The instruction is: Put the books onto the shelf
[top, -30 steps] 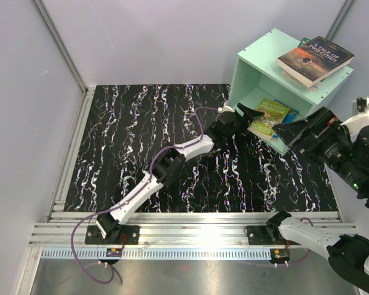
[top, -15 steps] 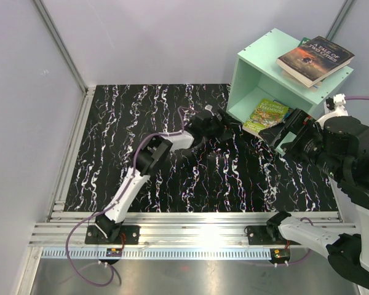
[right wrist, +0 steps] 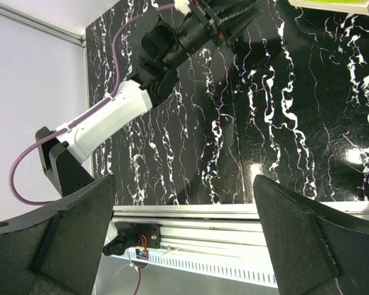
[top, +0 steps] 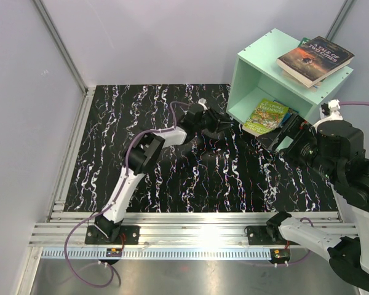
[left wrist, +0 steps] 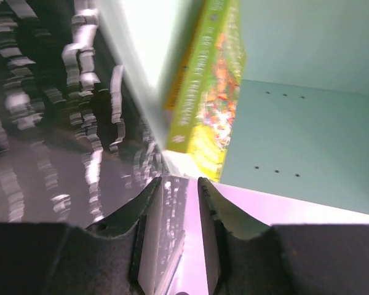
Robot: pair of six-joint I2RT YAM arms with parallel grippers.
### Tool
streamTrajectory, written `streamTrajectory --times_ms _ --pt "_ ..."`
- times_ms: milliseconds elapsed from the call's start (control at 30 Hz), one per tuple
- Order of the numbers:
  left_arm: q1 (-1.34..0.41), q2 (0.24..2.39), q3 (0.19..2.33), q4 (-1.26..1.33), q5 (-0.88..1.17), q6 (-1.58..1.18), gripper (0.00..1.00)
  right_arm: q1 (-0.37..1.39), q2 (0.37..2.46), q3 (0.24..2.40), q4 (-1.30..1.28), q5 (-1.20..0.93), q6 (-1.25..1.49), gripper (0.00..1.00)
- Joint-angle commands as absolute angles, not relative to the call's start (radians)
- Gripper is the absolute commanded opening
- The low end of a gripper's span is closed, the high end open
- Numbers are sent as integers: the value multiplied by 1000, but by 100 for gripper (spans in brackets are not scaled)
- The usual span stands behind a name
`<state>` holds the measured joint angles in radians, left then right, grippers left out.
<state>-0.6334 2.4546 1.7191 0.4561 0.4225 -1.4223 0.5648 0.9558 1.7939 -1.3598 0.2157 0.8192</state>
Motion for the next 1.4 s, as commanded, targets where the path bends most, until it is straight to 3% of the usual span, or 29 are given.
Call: streamTrajectory --times_ms 0,267,433,933,1367 --pt "-652 2479 1857 480 454 -1437 31 571 954 1795 -1414 232 844 100" --pt "-687 2583 2052 411 463 -1459 29 571 954 1807 -1447 264 845 100" --pt "-687 2568 2031 394 479 -1444 23 571 960 1813 -1453 275 835 100" --pt "-704 2479 1930 262 482 -1301 21 571 979 1836 -1471 290 793 100" --pt "-715 2684 2249 167 399 -1374 21 571 999 1874 -1509 324 744 100"
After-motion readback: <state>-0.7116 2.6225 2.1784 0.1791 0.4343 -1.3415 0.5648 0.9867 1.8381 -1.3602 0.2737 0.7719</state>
